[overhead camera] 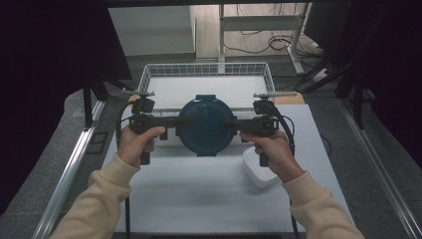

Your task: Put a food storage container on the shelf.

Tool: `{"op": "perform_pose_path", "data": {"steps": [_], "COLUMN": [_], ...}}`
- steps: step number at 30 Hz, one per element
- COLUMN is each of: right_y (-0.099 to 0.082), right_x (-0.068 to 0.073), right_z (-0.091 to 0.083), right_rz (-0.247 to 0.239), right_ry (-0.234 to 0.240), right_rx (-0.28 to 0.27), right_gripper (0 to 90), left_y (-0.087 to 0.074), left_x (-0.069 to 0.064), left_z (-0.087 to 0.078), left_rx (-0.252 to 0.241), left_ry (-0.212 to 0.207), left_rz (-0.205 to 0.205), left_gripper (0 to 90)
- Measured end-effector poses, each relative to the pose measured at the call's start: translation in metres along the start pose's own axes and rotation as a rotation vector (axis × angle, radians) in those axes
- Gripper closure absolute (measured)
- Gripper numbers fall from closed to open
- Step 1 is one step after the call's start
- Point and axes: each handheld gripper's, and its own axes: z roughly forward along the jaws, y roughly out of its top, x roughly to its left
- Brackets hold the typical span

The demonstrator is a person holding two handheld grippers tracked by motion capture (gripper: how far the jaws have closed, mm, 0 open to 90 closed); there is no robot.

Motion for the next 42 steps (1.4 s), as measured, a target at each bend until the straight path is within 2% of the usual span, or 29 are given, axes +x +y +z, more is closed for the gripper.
{"op": "perform_pose_path", "data": {"steps": [28,42], "right_y": [0.052,0.083], "right_x": [0.006,0.003], "right_z": [-0.011,-0.012], "right_rz": [-0.038,-0.046], "right_ry": [-0.019,-0.023], "right_rx": [0.0,0.002], "right_gripper": [38.6,39.1], "left_y": [0.05,0.08], "left_x": [-0.005,0.0], "left_z": [-0.002,0.001], "left_rx": [-0.008,-0.01], "left_ry": [-0.012,-0.024], "left_rz": [0.004,0.002], "left_gripper": [42.9,42.7]}}
